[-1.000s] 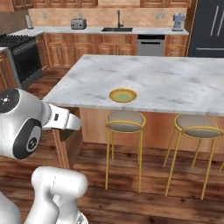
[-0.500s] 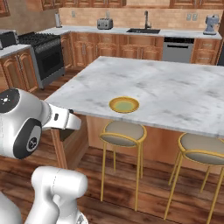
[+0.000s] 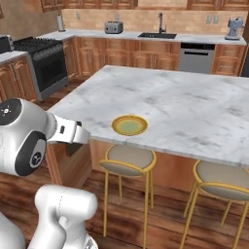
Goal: Start the toaster. Once the lever pops up, take the bread to the plate on the dining counter.
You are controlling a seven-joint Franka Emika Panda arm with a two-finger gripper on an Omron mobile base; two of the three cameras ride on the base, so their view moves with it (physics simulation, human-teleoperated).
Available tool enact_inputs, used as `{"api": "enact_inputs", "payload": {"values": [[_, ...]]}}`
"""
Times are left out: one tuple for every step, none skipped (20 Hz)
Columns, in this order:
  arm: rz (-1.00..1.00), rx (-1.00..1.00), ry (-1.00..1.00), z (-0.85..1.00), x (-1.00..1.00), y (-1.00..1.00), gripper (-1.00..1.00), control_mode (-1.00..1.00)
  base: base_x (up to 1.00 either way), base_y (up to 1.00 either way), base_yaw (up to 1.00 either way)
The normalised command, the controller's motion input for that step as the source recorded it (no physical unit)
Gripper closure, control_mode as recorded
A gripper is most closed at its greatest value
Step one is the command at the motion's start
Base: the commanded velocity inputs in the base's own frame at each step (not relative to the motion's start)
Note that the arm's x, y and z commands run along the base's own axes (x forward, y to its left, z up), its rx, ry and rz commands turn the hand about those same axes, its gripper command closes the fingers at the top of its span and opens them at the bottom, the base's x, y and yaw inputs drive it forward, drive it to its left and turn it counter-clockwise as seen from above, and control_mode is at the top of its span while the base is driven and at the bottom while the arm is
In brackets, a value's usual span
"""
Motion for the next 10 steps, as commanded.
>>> {"api": "enact_inputs", "payload": {"values": [[0.0, 0.0, 0.0, 0.0, 0.0, 0.0, 1.0, 1.0, 0.49, 0.0, -0.1], [0.0, 0.0, 0.0, 0.0, 0.0, 0.0, 1.0, 1.0, 0.49, 0.0, -0.1], [0.0, 0.0, 0.0, 0.0, 0.0, 0.0, 1.0, 1.0, 0.49, 0.0, -0.1], [0.0, 0.0, 0.0, 0.0, 0.0, 0.0, 1.0, 1.0, 0.49, 0.0, -0.09], [0.0, 0.0, 0.0, 0.0, 0.0, 0.0, 1.0, 1.0, 0.49, 0.0, -0.09], [0.0, 0.0, 0.0, 0.0, 0.0, 0.0, 1.0, 1.0, 0.44, 0.0, -0.07], [0.0, 0.0, 0.0, 0.0, 0.0, 0.0, 1.0, 1.0, 0.44, 0.0, -0.03], [0.0, 0.0, 0.0, 0.0, 0.0, 0.0, 1.0, 1.0, 0.44, 0.0, 0.0], [0.0, 0.0, 0.0, 0.0, 0.0, 0.0, 1.0, 1.0, 0.44, 0.0, 0.0], [0.0, 0.0, 0.0, 0.0, 0.0, 0.0, 1.0, 1.0, 0.43, 0.0, 0.0]]}}
